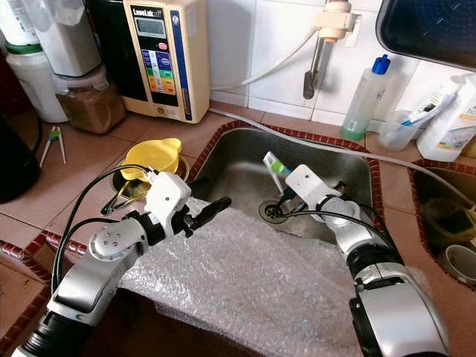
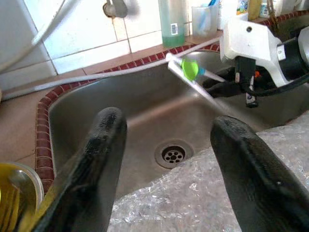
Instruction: Kitchen organization
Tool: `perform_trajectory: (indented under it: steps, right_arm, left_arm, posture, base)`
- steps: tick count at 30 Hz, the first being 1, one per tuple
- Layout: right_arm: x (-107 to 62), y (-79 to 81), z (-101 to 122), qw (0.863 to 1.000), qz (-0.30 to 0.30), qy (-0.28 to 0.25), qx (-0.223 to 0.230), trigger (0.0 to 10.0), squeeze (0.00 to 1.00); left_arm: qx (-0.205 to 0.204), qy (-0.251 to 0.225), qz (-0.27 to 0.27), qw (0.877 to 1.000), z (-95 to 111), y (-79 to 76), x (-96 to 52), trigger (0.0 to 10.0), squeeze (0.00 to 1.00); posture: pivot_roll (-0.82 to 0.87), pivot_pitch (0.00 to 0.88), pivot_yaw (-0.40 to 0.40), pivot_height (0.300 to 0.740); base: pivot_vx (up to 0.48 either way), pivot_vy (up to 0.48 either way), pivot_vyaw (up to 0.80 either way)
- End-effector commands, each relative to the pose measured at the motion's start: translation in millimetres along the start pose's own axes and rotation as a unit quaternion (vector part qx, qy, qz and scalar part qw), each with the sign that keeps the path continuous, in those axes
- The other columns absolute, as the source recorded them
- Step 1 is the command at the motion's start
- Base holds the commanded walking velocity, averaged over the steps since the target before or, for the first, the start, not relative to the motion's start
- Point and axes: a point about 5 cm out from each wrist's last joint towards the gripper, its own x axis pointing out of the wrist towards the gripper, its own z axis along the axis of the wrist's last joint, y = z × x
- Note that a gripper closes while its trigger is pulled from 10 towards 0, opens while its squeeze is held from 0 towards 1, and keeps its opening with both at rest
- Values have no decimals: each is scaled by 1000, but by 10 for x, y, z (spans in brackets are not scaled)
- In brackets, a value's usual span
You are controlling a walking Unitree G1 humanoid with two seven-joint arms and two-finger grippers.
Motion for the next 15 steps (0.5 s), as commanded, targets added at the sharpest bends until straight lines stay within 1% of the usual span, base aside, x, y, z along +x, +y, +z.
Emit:
perform_trajectory:
  steps: [1, 4, 10, 11, 12, 13, 15]
  right_arm:
    - [4, 22, -28, 1000, 11, 14, 10, 10000, 1000]
    - [5, 81, -82, 999, 25, 28, 11, 10000, 1000]
    - [12, 108, -87, 998, 31, 29, 44, 10000, 1000]
    - [15, 124, -90, 997, 36, 31, 63, 10000, 1000]
    - [16, 128, -90, 997, 38, 32, 67, 10000, 1000]
    - [21, 149, -53, 994, 56, 17, 87, 10000, 1000]
    - [26, 169, -10, 989, 75, 0, 125, 10000, 1000]
  left_arm:
    - [10, 3, -13, 1000, -11, -29, 11, 10000, 1000]
    - [12, 3, -15, 1000, -9, -34, 22, 10000, 1000]
    - [15, -1, -16, 1000, 38, -27, 22, 10000, 1000]
    - [15, 0, -17, 1000, 35, -20, 12, 10000, 1000]
    - [15, 1, -17, 1000, 33, -19, 10, 10000, 1000]
    - [17, 5, -17, 1000, 16, -13, -3, 10000, 1000]
    - [17, 7, -17, 1000, 7, -9, -9, 10000, 1000]
  posture:
    - [5, 0, 15, 740]
    - [10, 0, 15, 740]
    - [23, 0, 24, 740]
    - [23, 0, 26, 740]
    - [23, 0, 26, 740]
    - [21, 0, 27, 740]
    - [19, 0, 27, 740]
  base:
    - [0, 0, 0]
    - [0, 0, 0]
    - [0, 0, 0]
    - [0, 0, 0]
    - [0, 0, 0]
    - [0, 0, 0]
    - [0, 0, 0]
